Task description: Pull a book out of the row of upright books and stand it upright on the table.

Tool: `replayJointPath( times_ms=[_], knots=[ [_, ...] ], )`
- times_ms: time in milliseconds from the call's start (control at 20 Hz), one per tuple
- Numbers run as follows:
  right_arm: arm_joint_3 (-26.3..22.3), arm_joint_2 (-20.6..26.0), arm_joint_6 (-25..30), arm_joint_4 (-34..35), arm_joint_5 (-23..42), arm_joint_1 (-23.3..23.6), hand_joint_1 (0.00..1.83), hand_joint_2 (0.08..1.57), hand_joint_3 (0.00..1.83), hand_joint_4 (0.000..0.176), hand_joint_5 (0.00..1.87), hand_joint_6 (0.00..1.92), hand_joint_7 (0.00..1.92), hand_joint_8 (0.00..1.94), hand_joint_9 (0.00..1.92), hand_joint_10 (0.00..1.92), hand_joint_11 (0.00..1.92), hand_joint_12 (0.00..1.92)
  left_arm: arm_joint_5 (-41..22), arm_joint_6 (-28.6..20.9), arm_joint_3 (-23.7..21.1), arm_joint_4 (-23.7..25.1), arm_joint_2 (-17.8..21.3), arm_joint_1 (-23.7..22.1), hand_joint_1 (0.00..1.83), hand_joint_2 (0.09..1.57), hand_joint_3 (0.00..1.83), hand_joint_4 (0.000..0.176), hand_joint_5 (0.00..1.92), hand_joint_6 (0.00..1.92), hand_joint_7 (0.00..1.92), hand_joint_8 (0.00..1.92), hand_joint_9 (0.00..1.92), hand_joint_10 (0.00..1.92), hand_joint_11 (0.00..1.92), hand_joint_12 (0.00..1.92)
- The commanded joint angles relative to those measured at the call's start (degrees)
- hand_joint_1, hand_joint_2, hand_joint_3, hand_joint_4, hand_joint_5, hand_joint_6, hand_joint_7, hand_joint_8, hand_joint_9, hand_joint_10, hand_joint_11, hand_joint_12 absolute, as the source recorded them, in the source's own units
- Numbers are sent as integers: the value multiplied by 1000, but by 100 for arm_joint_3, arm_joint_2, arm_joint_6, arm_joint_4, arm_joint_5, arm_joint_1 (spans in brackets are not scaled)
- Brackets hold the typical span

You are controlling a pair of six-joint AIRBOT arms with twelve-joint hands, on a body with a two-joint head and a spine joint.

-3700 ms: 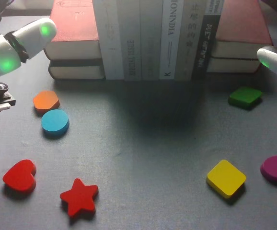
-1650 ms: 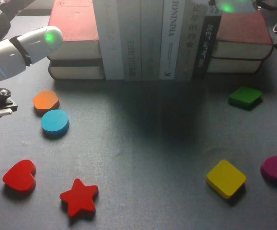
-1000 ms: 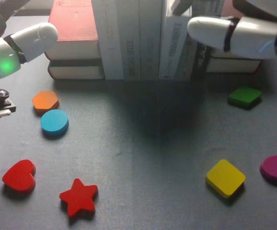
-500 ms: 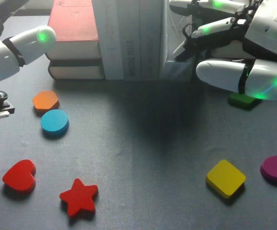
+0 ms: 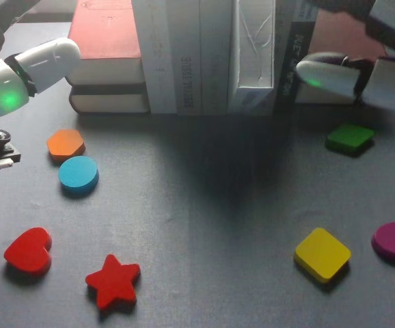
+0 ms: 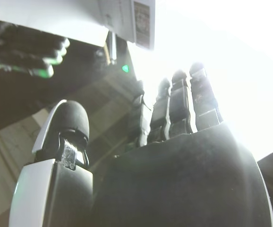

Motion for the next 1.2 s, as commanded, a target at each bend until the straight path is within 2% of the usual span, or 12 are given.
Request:
replayJointPath(
  times_ms=[0,50,150,250,300,500,700,750,900,1000,1100,1150],
  knots=[
    [22,-15,82,22,338,159,770,1322,0,120,0,0,0,0,0,0,0,0,-646,-42,7,-156,-22,-43,330,1384,1,43,135,0,0,0,0,0,0,0],
    [46,-15,121,-126,188,270,926,1282,0,94,0,0,0,0,0,0,0,0,-643,-42,12,-156,-23,-42,346,1383,0,40,140,2,0,0,0,0,0,0],
    [79,-63,176,-588,-327,645,1087,1228,0,93,0,0,0,0,0,0,0,0,-635,-42,22,-156,-30,-45,333,1380,0,50,136,0,0,0,0,0,0,0],
    [96,-167,183,-1019,-847,993,1205,1214,0,66,0,0,0,0,0,0,0,0,-634,-43,29,-156,-32,-43,345,1373,0,53,146,4,0,0,0,0,0,0],
    [115,-236,199,-1294,-1152,1181,1211,1205,0,117,0,0,0,0,0,0,0,0,-622,-43,31,-156,-32,-42,363,1367,0,57,146,3,0,0,0,0,0,0],
    [132,-390,520,-2328,-1919,1689,1363,1135,0,138,0,0,0,0,0,0,0,0,-590,-47,47,-155,-46,-41,305,1373,2,50,128,0,0,0,0,0,0,0],
    [117,-394,1138,-3720,-2530,2059,1396,1113,0,122,0,0,0,0,0,0,0,0,-559,-53,65,-154,-58,-35,248,1383,5,56,106,3,0,0,0,0,0,0],
    [97,-420,1359,-4153,-2675,2141,1395,1126,0,90,0,0,0,0,0,0,0,0,-554,-62,75,-156,-68,-35,248,1389,7,46,98,0,0,0,0,0,0,0],
    [41,-535,2198,-5592,-2983,2359,1406,1095,0,106,0,0,0,0,0,0,0,0,-544,-76,94,-155,-98,-37,247,1387,4,64,106,4,0,0,0,0,0,0],
    [52,-634,2771,-6406,-3048,2532,1428,1077,0,56,32,13,0,0,0,0,0,0,-538,-80,96,-155,-103,-38,271,1386,2,67,115,5,0,0,0,0,0,0],
    [99,-789,3274,-7119,-3089,2561,1436,1083,0,45,76,29,13,5,0,0,0,0,-538,-87,99,-155,-110,-39,271,1384,1,68,117,6,0,0,0,0,0,0],
    [148,-872,3522,-7415,-3120,2560,1374,1140,1,20,227,60,186,27,100,39,6,7,-536,-93,106,-154,-121,-42,323,1371,0,63,144,10,0,0,0,0,15,8]
  ],
)
